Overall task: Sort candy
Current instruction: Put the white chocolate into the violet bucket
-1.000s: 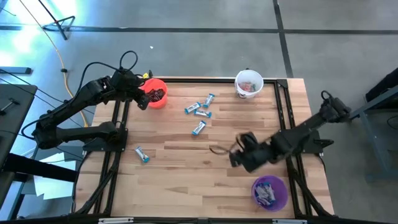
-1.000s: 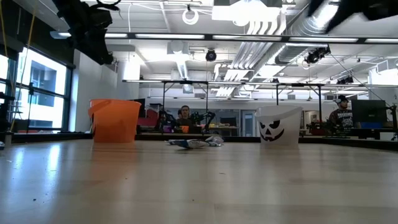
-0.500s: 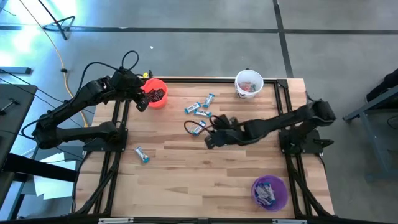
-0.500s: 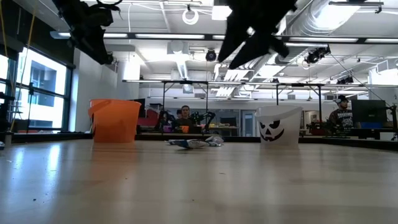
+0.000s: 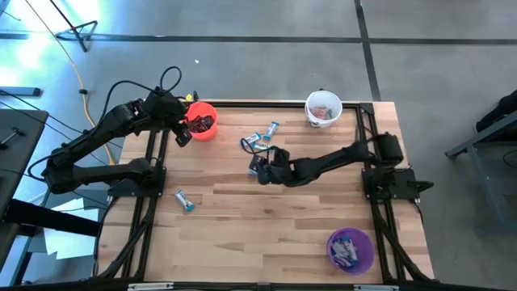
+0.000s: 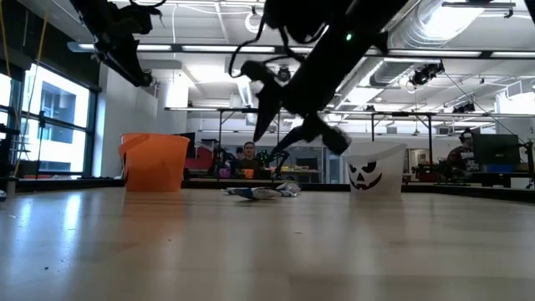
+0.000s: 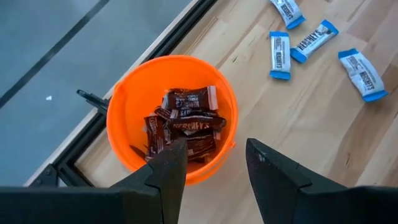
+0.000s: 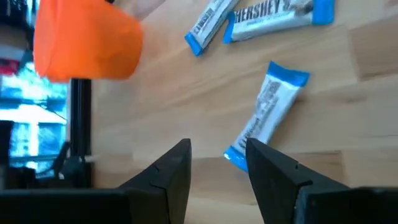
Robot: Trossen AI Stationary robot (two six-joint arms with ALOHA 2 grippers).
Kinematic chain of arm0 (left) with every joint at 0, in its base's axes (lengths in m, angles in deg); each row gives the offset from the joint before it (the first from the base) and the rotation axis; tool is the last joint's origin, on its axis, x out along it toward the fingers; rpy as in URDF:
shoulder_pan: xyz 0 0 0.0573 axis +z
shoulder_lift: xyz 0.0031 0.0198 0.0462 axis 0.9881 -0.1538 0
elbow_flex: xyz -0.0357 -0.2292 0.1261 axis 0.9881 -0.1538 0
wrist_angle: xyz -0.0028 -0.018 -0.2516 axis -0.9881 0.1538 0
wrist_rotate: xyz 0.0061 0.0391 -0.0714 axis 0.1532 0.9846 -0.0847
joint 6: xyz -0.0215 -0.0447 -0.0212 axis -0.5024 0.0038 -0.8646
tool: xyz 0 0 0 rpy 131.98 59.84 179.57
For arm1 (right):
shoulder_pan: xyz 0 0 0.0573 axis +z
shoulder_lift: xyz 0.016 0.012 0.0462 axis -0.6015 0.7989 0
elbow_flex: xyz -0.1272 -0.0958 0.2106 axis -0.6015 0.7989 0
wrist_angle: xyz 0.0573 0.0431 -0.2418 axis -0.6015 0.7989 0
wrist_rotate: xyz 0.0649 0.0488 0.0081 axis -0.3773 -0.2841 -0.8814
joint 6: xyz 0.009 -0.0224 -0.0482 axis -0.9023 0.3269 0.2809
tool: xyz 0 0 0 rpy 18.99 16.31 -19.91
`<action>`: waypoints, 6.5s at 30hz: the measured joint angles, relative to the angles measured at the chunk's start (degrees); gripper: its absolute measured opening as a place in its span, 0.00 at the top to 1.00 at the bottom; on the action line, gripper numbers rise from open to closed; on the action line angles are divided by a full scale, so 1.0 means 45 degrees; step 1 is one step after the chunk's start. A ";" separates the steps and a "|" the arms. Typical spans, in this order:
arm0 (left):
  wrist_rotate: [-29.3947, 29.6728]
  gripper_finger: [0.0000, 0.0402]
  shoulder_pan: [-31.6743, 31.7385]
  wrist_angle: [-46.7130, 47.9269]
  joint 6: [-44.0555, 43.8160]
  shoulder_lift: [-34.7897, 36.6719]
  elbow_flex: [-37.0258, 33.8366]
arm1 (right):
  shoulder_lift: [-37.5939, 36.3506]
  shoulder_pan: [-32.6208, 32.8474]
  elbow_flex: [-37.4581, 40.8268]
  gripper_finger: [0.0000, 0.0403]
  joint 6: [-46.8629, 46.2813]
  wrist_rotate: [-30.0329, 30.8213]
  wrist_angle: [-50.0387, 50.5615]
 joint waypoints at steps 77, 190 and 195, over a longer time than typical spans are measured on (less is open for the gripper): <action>-0.0003 0.62 0.0000 -0.0092 0.0420 0.0003 0.0000 | 0.3105 -0.1497 -0.0592 0.89 -0.0790 -0.2611 -0.2298; -0.0005 0.62 0.0056 0.0091 -0.2611 0.0003 0.0000 | -0.3933 0.3156 -0.5207 0.68 0.1929 -0.2294 1.6385; 0.0010 0.62 0.0058 0.0092 -0.2073 0.0005 0.0000 | -0.3896 0.0804 -0.5212 0.69 0.4325 -0.2299 1.6072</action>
